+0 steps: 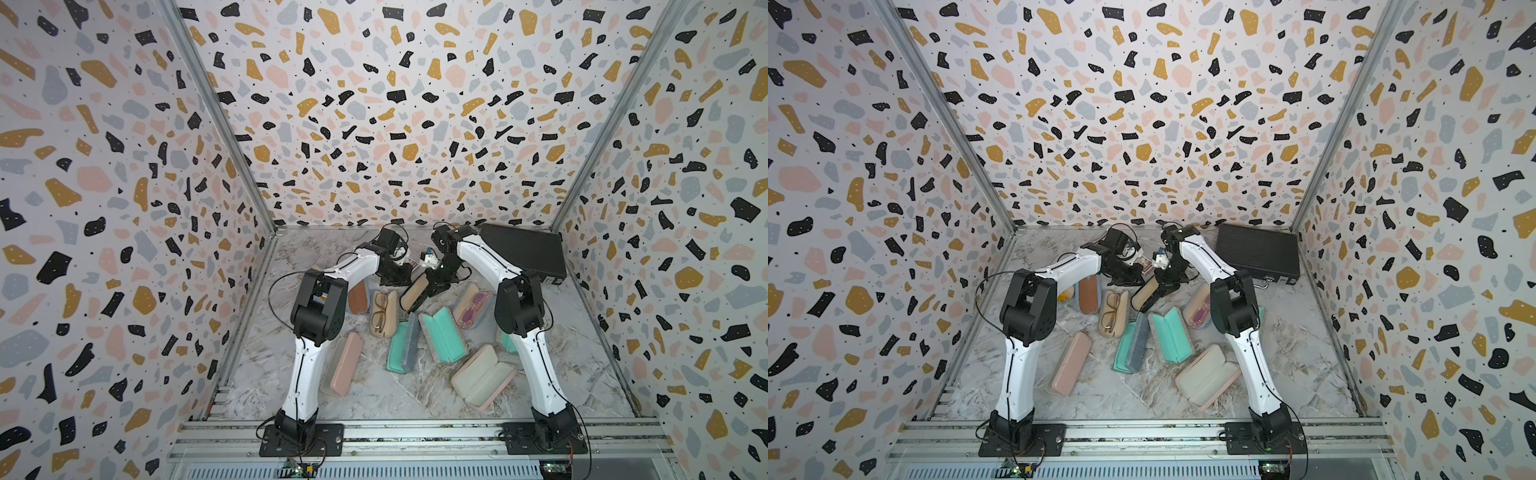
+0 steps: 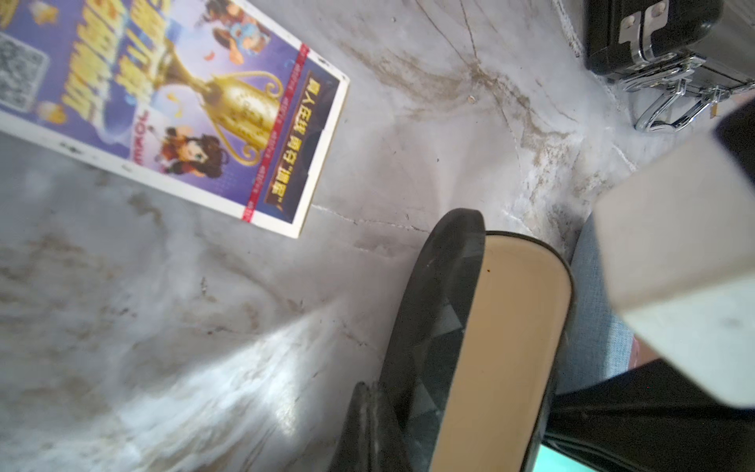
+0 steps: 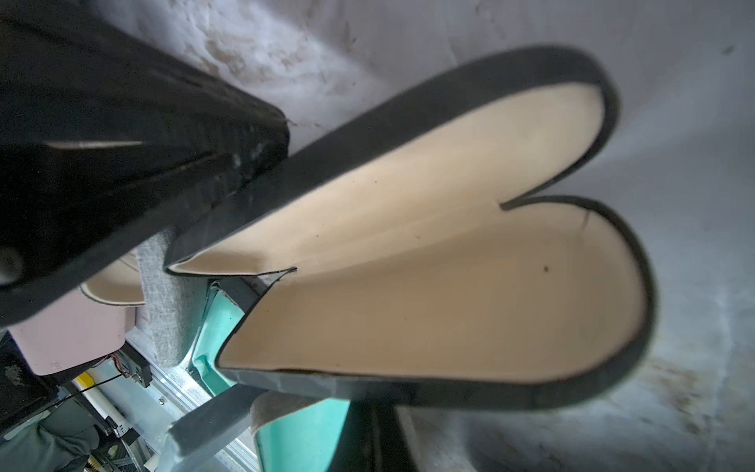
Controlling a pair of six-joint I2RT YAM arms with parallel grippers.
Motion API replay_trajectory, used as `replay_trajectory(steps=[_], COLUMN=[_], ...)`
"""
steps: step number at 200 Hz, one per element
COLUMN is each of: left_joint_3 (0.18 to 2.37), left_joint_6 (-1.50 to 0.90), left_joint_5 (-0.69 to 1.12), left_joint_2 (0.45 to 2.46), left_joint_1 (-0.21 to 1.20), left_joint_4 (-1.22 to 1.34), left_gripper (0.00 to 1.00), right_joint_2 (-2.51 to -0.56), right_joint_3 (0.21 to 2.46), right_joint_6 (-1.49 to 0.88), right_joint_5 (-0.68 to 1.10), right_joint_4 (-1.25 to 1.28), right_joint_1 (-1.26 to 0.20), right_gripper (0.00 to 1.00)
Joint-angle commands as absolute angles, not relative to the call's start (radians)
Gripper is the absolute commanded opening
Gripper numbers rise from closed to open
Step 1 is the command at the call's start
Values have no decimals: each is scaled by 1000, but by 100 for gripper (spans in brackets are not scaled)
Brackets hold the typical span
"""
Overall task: Close the glasses case
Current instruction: Close the glasses case at the center of the board.
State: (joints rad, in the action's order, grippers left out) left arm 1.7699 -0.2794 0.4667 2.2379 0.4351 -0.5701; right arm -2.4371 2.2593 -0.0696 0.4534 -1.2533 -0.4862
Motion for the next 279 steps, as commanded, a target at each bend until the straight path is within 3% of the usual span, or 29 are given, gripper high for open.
replay_trajectory(steps=[1,115,167,234,265,274,279], left_joint_3=[1793,1795,1809,1816,1747,1707,1682], left_joint_6=[-267,-258,-321,-373,-387,-391,-391], left_joint_5=[569,582,571,517,408,365,338], left_joint_2=[2255,2271,2248,2102,1942,1876,1840], left_joint_1=[482,481,435,381,358,350,346], left_joint_4=[-550,-556,-538,-565,-605,-614,-615], left_gripper=[0,0,0,0,0,26,35], right_joint_2=[-2446,-2459,-2314,-2096,-2054,-2052,-2055], right_joint_3=[2315,2312,2160,2021,2025,2021,2019], right_joint_6=[-54,-38,-68,-191,-293,-329,-350], right_joint_5=[515,528,411,199,241,256,256], right_joint_4=[-1187,-1192,-1097,-1049,-1067,-1063,-1066], right_joint_1=[-513,-513,-513,-511,-513,-513,-513], right_gripper=[0,0,0,35,53,60,63])
